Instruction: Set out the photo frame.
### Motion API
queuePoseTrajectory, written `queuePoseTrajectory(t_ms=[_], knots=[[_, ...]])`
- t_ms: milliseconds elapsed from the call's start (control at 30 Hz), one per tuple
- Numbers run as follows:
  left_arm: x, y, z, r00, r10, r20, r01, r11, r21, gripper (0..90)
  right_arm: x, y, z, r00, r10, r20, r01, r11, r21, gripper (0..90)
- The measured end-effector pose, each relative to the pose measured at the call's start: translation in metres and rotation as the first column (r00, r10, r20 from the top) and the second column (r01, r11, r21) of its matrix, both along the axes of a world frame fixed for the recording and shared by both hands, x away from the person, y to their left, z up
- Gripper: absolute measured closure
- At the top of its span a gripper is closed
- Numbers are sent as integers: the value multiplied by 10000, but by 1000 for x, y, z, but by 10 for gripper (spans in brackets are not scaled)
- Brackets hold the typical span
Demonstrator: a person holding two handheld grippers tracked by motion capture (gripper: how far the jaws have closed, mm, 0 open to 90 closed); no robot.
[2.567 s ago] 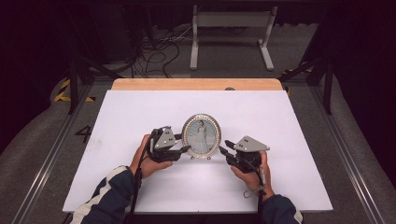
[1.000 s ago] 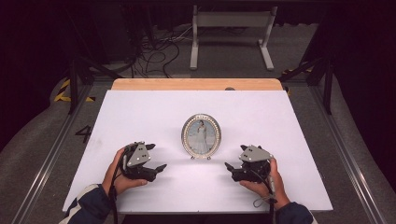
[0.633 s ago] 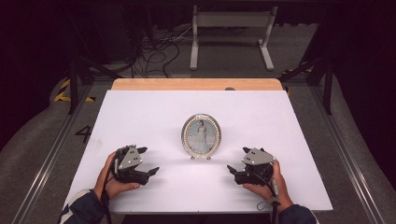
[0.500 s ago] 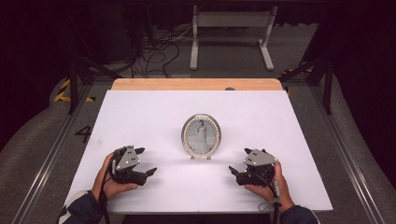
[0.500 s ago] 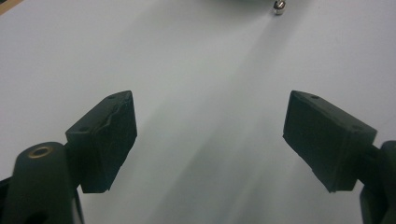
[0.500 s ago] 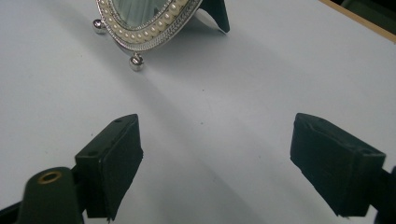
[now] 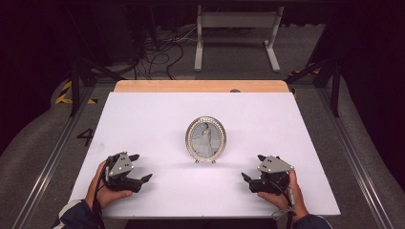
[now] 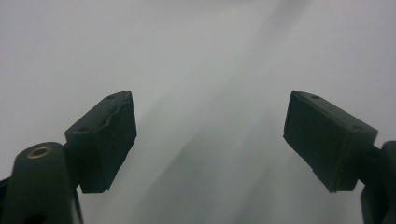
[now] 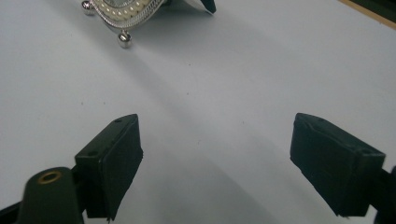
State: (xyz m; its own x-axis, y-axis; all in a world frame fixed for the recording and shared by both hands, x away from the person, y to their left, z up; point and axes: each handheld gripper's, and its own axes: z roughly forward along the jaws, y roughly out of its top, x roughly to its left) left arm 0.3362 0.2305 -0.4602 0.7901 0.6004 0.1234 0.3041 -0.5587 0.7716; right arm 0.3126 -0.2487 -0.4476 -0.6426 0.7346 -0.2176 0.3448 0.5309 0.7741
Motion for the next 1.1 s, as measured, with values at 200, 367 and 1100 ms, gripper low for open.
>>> queuePoseTrajectory(t_ms=[200, 367, 1100], knots=[[-2, 12, -2, 9995, 294, -111, -297, 9993, -213, 160, -2, -3, -3, 10000, -68, -46, 67, 9998, -197, 166], [-4, 16, -4, 9992, 383, -121, -386, 9990, -240, 142, -3, -4, -3, 9999, -138, -51, 138, 9998, -161, 165], [-1, 12, -7, 9990, 313, -310, -321, 9991, -259, 24, -7, -7, -6, 9995, -140, -299, 140, 9999, 16, 104]])
